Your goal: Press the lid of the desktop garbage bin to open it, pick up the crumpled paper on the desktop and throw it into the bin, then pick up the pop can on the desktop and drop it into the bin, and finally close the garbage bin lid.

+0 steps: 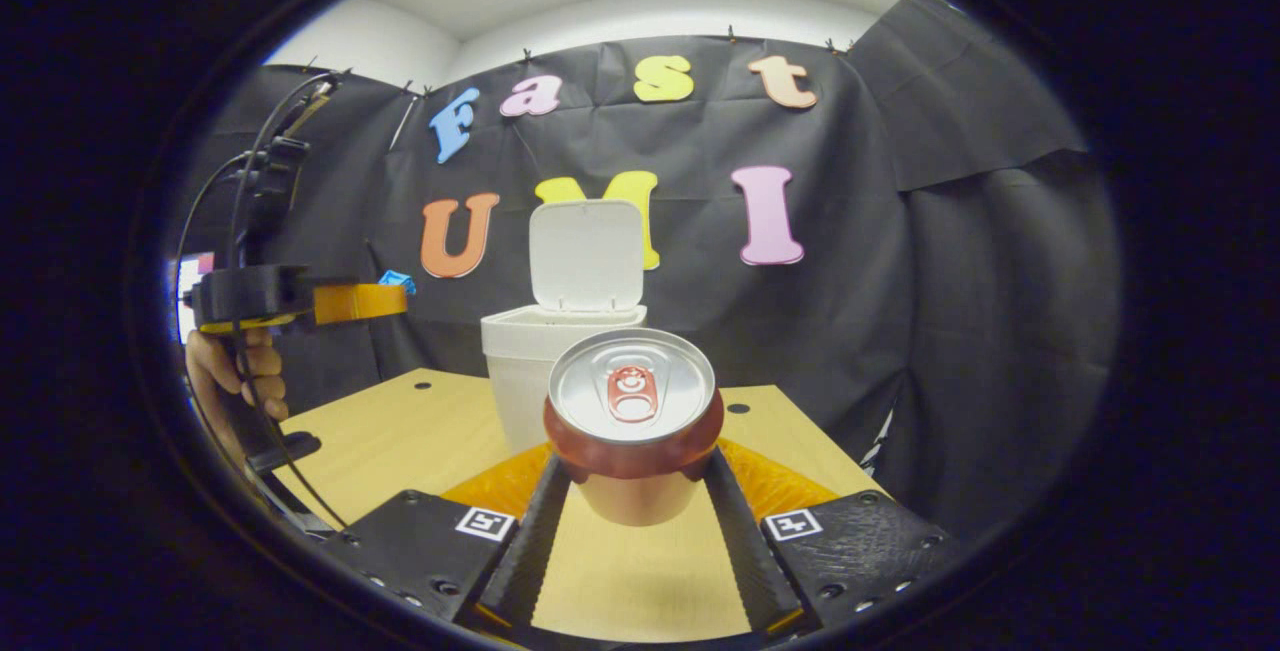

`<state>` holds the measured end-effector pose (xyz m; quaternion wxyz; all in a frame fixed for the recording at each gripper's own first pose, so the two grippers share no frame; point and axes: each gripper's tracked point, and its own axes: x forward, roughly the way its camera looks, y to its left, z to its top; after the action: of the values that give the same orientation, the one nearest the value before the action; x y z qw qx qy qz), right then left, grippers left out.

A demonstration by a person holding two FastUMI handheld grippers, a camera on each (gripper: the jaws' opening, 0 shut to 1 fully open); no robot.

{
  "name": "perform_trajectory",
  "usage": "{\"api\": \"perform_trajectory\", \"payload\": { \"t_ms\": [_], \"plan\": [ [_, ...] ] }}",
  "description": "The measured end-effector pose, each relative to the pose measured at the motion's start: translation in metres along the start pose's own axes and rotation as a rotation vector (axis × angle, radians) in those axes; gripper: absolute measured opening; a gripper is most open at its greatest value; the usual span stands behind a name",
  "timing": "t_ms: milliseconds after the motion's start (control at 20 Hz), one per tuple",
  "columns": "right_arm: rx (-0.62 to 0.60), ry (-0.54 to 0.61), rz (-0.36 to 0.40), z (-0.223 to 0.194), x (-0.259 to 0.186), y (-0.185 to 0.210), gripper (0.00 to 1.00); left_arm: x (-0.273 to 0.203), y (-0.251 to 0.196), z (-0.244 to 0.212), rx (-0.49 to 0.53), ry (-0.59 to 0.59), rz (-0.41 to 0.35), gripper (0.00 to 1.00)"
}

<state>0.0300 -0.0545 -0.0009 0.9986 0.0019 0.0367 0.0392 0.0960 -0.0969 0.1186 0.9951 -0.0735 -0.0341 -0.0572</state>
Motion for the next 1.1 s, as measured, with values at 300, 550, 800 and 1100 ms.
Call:
{"api": "perform_trajectory", "payload": {
  "t_ms": [300,550,800,1100],
  "plan": [
    [0.022,-0.015,-0.014,0.004,0.001,-0.014,0.77,0.087,-0.038,0.038,0.049,-0.069,-0.065,0.24],
    [0.01,-0.017,-0.017,0.001,0.005,-0.019,0.77,0.132,-0.065,0.033,0.068,-0.084,-0.098,0.28],
    [0.046,-0.001,-0.053,0.001,0.014,-0.034,0.76,0.16,-0.076,0.017,0.074,-0.062,-0.091,0.24],
    [0.042,-0.008,-0.055,0.003,0.017,-0.037,0.75,0.176,-0.07,0.0,0.055,-0.017,-0.063,0.24]
  ]
}}
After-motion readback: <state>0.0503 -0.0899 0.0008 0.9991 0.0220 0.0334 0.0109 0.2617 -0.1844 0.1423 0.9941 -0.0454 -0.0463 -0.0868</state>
